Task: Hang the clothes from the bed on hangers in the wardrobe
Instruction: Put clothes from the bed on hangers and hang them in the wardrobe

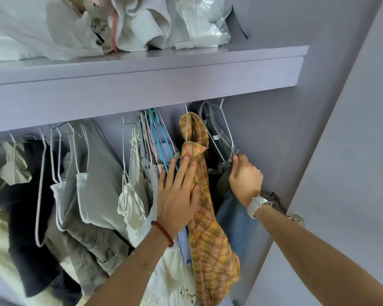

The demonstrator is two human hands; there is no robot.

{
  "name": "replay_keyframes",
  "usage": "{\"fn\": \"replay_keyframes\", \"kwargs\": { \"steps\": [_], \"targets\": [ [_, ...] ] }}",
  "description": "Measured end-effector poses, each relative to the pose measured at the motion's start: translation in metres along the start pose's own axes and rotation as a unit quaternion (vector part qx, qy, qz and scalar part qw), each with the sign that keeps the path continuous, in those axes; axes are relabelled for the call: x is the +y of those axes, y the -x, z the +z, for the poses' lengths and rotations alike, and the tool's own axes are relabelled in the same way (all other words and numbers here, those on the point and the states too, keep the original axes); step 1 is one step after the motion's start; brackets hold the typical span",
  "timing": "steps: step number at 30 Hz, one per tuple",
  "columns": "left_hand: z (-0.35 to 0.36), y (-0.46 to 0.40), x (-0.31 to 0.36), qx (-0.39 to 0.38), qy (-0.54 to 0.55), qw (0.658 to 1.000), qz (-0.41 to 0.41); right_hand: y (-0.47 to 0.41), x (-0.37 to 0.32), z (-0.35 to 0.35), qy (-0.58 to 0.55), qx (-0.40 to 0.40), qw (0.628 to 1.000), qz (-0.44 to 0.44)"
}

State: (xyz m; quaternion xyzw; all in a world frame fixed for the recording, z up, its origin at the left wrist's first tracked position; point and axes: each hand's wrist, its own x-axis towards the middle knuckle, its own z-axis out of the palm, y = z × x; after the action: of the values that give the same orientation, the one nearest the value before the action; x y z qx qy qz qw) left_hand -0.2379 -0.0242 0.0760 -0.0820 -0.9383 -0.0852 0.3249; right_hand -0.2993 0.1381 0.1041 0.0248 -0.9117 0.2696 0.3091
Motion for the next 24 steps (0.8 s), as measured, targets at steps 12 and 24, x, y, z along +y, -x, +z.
{"fn": "replay_keyframes", "kwargs": {
  "steps": [12, 24],
  "targets": [
    [-0.016, -0.002, 0.007, -0.033, -0.014, 0.999, 0.014, 0.158, 0.066, -0.062, 0.074, 0.085, 0.993, -0.033],
    [0.012, 0.044, 0.123, -0.362, 0.105, 0.870, 0.317, 0.348, 0.107, -0.224, 0.250, 0.052, 0.967, 0.002]
  ]
}}
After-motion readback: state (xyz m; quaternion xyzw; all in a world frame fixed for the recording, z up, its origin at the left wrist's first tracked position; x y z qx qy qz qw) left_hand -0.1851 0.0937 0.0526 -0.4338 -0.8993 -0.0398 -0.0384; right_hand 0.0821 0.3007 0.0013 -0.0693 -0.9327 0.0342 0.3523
